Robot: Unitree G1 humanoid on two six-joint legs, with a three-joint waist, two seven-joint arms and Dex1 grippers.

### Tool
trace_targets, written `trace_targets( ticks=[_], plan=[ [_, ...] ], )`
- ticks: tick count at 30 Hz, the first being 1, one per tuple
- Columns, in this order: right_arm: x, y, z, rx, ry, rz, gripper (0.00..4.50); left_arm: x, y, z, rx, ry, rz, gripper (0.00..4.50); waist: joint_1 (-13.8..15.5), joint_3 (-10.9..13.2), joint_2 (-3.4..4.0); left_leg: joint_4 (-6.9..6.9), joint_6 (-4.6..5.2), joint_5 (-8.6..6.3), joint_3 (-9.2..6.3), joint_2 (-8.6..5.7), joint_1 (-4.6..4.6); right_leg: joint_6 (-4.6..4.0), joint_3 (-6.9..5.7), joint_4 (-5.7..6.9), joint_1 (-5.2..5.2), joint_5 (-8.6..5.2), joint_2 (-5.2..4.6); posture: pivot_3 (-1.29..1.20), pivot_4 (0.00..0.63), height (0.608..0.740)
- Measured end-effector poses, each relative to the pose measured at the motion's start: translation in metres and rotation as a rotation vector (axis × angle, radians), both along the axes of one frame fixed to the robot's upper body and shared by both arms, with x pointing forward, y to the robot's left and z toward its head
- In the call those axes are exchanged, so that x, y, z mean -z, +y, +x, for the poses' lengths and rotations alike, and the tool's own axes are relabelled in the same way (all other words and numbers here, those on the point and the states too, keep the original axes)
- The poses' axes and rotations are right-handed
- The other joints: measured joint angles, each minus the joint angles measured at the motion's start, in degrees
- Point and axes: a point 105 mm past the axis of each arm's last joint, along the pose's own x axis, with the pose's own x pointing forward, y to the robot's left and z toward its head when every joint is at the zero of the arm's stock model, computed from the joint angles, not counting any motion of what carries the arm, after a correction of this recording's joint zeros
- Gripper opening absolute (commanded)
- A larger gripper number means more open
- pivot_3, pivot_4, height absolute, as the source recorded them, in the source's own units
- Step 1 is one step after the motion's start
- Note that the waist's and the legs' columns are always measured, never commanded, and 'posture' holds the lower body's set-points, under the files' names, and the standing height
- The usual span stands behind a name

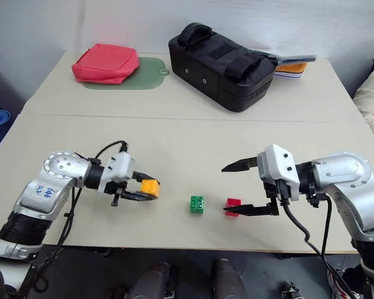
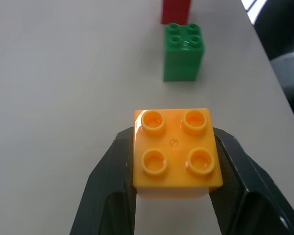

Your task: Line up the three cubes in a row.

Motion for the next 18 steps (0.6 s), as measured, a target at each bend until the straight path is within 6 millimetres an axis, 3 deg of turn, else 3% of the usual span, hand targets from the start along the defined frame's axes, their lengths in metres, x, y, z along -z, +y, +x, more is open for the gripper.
trace_targets(
  ticks=[8,18],
  plan=[
    [0.005,-0.003,-0.006,0.026,0.004,-0.005,4.50,0.021,-0.013,0.004,0.011,0.006,0.017,1.52,0.0,0.0,0.00,0.00,0.02,0.00,0.00,0.01,-0.02,0.02,0.01,0.05,-0.01,0.01,0.03,0.00,0.150,0.740],
    [0.006,-0.005,-0.006,0.028,-0.014,-0.015,4.50,0.026,-0.014,0.006,-0.012,-0.001,0.029,1.52,0.0,0.0,0.00,0.00,0.01,0.01,0.00,0.04,-0.01,0.02,0.02,0.02,-0.01,0.01,0.06,0.00,0.150,0.740]
  ],
)
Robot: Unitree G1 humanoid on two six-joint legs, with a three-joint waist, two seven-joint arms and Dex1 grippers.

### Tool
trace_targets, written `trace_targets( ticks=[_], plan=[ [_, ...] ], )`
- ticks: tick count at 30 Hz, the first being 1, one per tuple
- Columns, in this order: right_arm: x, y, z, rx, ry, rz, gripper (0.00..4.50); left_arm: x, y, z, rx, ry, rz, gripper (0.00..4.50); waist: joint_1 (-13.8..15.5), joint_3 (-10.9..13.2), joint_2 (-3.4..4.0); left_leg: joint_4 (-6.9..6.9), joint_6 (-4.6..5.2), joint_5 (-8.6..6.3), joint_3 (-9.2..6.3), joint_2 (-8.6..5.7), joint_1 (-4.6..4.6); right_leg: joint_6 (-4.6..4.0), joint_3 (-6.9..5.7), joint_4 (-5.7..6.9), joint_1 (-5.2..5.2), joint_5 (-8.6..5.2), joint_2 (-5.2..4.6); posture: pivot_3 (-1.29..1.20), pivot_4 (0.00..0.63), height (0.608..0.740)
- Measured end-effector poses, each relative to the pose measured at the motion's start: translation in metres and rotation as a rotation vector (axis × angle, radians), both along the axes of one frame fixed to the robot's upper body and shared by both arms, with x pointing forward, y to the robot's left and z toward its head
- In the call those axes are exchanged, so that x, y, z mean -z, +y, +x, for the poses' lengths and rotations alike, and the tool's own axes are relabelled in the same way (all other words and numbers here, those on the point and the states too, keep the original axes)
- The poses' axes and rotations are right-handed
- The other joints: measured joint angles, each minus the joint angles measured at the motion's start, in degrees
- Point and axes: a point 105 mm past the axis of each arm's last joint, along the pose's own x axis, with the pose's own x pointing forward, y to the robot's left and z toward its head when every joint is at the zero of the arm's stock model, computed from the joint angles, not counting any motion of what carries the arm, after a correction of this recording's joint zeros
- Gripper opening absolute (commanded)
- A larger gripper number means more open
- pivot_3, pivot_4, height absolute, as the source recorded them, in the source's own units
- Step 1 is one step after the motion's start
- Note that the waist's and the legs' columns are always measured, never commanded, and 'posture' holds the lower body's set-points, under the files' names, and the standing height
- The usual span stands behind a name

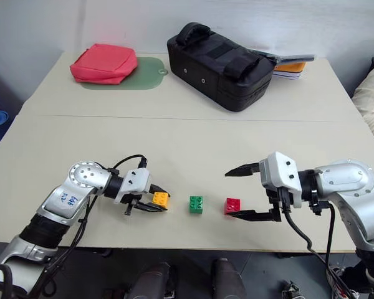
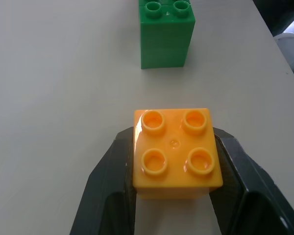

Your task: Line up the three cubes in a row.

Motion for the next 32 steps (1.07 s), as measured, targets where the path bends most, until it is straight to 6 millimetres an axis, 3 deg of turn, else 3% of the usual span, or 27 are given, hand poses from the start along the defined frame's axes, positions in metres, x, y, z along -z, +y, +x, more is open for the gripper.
trace_targets(
  ticks=[3,12,15,19,23,26,29,32],
  plan=[
    [0.000,0.000,0.000,0.002,-0.002,-0.004,4.50,0.000,0.000,0.000,0.000,-0.003,0.002,1.52,0.0,0.0,0.00,0.00,0.00,0.00,0.00,0.00,0.01,0.00,0.00,-0.01,0.00,0.00,0.00,0.00,0.150,0.740],
    [0.000,-0.001,0.001,0.003,-0.005,-0.005,4.50,0.006,0.011,-0.005,-0.012,0.039,0.025,4.35,-0.1,0.0,0.00,0.00,-0.01,0.00,0.00,0.02,0.01,0.00,0.00,0.00,0.00,0.00,0.01,0.00,0.150,0.740],
    [0.001,-0.001,0.001,0.002,-0.013,-0.008,4.50,0.001,0.023,-0.004,-0.047,0.057,0.025,4.43,-0.1,0.0,0.00,0.00,-0.01,0.00,0.00,0.03,0.01,0.00,0.01,-0.01,-0.01,0.00,0.01,0.00,0.150,0.740],
    [0.007,-0.014,-0.002,0.044,0.019,-0.029,4.50,-0.022,0.045,-0.014,-0.070,0.085,-0.011,4.43,-0.1,0.0,0.00,-0.04,0.00,0.00,-0.04,0.07,-0.05,0.00,-0.01,-0.01,-0.01,0.00,-0.01,0.00,0.150,0.740],
    [0.008,-0.054,-0.010,0.143,0.095,-0.036,4.50,-0.051,0.089,-0.021,-0.142,0.038,0.022,4.43,0.0,0.0,0.00,-0.08,0.02,-0.02,-0.04,0.03,0.02,0.00,-0.03,-0.17,0.06,0.00,-0.04,0.00,0.150,0.740],
    [0.012,-0.086,-0.018,0.217,0.155,-0.051,4.50,-0.061,0.117,-0.026,-0.193,0.040,0.067,4.43,0.0,0.0,0.00,-0.09,0.06,-0.04,-0.04,0.03,0.11,-0.01,-0.04,-0.19,0.16,0.00,-0.05,0.00,0.150,0.740],
    [0.015,-0.109,-0.028,0.267,0.206,-0.058,4.50,-0.075,0.133,-0.029,-0.233,0.038,0.057,4.43,-0.1,0.0,0.00,-0.11,0.31,-0.18,-0.05,0.05,0.11,-0.01,-0.03,-0.19,0.15,-0.01,-0.05,0.00,0.150,0.740],
    [0.011,-0.119,-0.031,0.298,0.188,-0.053,4.50,-0.089,0.140,-0.031,-0.255,0.006,0.058,4.43,-0.3,0.0,0.03,-0.15,0.30,-0.20,-0.04,0.06,0.16,-0.02,0.00,-0.18,0.15,-0.01,-0.06,0.00,0.150,0.740]
  ],
)
